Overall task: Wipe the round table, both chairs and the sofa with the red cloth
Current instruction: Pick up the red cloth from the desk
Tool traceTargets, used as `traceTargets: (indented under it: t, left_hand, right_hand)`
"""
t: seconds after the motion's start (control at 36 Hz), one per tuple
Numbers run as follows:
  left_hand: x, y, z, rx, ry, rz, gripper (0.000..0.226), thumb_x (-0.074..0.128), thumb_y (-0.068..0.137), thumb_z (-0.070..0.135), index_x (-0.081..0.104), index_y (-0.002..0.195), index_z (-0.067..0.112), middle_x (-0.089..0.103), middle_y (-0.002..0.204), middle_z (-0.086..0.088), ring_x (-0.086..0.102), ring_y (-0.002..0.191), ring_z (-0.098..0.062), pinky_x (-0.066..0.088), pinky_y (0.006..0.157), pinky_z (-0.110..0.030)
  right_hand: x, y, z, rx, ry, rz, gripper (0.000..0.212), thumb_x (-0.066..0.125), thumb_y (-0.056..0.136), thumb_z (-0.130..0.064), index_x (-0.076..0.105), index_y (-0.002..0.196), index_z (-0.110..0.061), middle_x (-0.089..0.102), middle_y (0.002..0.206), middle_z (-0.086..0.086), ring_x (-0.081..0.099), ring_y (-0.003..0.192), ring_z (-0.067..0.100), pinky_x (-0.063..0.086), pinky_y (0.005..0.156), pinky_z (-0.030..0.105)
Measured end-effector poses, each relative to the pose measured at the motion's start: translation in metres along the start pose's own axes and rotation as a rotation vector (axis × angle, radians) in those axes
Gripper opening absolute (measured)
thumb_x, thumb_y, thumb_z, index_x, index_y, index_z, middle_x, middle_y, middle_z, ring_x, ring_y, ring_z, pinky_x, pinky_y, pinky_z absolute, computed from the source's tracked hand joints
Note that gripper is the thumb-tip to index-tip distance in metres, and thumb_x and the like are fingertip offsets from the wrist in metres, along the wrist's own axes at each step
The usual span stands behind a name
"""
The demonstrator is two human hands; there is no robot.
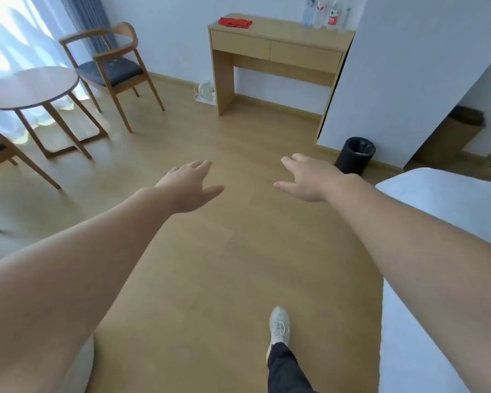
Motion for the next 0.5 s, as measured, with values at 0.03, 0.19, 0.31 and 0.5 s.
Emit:
traceTargets:
  t: [0.03,0.19,0.31,0.5]
  left_hand:
    - [0.0,0.007,0.0,-0.008,0.002,0.001,0.074,0.038,0.093,0.057,0.015,0.151,0.017,0.02,0.156,0.0,0.023,0.141,-0.022,0.016,0.113,-0.035]
    - [0.01,0.065,-0.006,-0.092,0.006,-0.037,0.076,0.04,0.092,0.059,0.015,0.151,0.018,0.023,0.155,0.0,0.023,0.141,-0.022,0.017,0.113,-0.034]
    - [0.014,0.105,-0.003,-0.125,0.006,-0.054,0.074,0.042,0.092,0.058,0.017,0.15,0.019,0.024,0.155,0.0,0.025,0.14,-0.022,0.018,0.112,-0.034]
    - [0.016,0.163,0.004,-0.19,-0.045,-0.048,0.072,0.043,0.092,0.056,0.019,0.15,0.02,0.026,0.154,0.0,0.027,0.139,-0.022,0.019,0.112,-0.034]
  right_hand:
    - [0.0,0.007,0.002,-0.004,0.002,-0.01,0.075,0.036,0.095,-0.062,0.01,0.155,-0.023,0.008,0.162,0.005,0.017,0.147,0.026,0.027,0.114,0.043]
    - [-0.001,0.062,0.033,-0.021,0.004,-0.059,0.073,0.036,0.097,-0.059,0.01,0.155,-0.021,0.008,0.162,0.006,0.015,0.147,0.023,0.024,0.114,0.04]
    - [-0.008,0.098,0.065,-0.025,0.009,-0.07,0.073,0.036,0.098,-0.058,0.011,0.155,-0.021,0.008,0.162,0.006,0.015,0.147,0.023,0.024,0.114,0.04]
    - [-0.028,0.16,0.109,-0.027,0.0,-0.089,0.072,0.037,0.098,-0.057,0.011,0.155,-0.021,0.008,0.162,0.005,0.016,0.147,0.023,0.026,0.113,0.039]
Point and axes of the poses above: each hand's wrist, its own y-axis towards the middle knuckle, its own x-axis out of the palm, z = x × y, the point moved 2 cm from there along y, towards the middle knuckle
